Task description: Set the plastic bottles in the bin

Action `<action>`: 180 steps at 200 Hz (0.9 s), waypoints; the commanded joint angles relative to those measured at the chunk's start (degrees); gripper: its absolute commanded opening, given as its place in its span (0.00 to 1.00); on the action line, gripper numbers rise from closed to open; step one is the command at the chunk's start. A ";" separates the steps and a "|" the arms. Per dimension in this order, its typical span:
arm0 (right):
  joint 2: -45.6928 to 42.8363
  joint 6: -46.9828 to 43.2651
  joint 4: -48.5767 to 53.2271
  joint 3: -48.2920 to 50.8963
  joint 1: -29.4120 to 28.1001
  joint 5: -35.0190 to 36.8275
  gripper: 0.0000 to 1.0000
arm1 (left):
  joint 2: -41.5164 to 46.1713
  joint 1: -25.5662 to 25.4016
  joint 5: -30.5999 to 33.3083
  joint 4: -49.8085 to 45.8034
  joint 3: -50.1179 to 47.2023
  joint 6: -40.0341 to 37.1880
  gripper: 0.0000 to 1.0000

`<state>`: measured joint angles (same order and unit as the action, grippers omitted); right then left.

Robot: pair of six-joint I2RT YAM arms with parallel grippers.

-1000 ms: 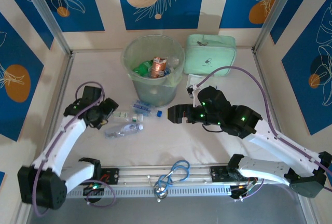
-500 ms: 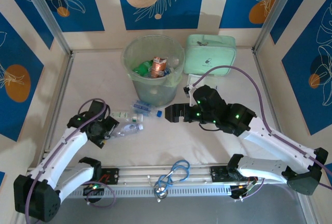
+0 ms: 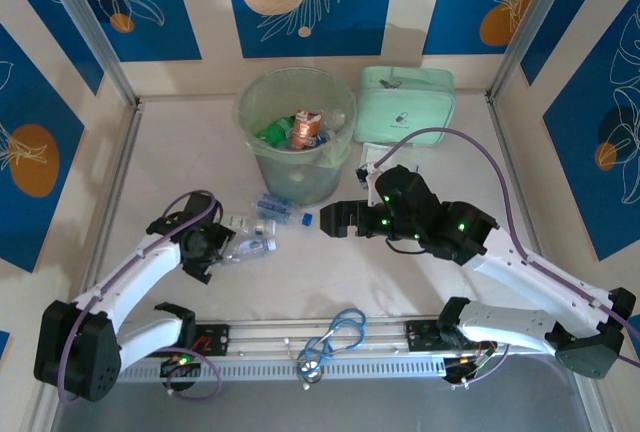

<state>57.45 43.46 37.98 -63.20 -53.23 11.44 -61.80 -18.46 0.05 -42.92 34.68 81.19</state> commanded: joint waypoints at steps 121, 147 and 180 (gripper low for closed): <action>1.44 -1.07 1.13 -1.75 0.71 0.39 0.98 | -7.68 -2.90 -0.65 6.14 -2.24 1.63 0.78; 1.26 -0.86 1.27 -1.58 0.55 0.75 0.97 | -8.25 -2.99 -0.85 6.70 -2.18 0.87 0.69; 0.91 -0.57 1.24 -1.49 0.66 1.19 0.96 | -7.45 -3.08 -0.31 6.27 -2.06 -0.32 0.63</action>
<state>58.83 43.07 38.61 -63.33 -52.80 11.60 -69.34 -20.93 -0.36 -36.16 33.26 81.62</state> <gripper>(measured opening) 0.959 0.644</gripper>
